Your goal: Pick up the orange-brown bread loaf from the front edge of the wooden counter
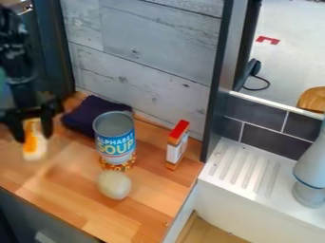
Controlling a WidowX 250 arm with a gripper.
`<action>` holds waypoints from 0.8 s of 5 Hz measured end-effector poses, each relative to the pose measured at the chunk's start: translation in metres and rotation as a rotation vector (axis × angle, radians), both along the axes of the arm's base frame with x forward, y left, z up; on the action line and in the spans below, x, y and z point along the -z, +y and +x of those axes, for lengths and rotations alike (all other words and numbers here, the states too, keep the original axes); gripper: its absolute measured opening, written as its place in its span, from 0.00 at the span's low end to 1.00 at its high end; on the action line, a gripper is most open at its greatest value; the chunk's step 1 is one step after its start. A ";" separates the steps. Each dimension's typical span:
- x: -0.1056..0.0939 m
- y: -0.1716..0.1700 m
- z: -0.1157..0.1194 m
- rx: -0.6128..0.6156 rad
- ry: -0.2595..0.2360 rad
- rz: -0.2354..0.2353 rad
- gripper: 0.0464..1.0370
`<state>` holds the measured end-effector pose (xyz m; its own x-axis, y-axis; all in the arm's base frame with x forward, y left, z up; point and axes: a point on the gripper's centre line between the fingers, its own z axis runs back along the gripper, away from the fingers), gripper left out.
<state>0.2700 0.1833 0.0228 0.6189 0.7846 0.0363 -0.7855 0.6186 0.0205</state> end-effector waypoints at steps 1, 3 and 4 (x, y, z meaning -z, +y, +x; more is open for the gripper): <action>0.026 -0.002 0.019 -0.018 0.049 -0.002 0.60; 0.041 -0.003 0.027 -0.020 0.076 0.005 0.60; 0.041 -0.005 0.025 -0.028 0.088 -0.004 0.68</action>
<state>0.2954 0.1787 -0.0182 0.5976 0.8015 -0.0204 -0.7975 0.5969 0.0884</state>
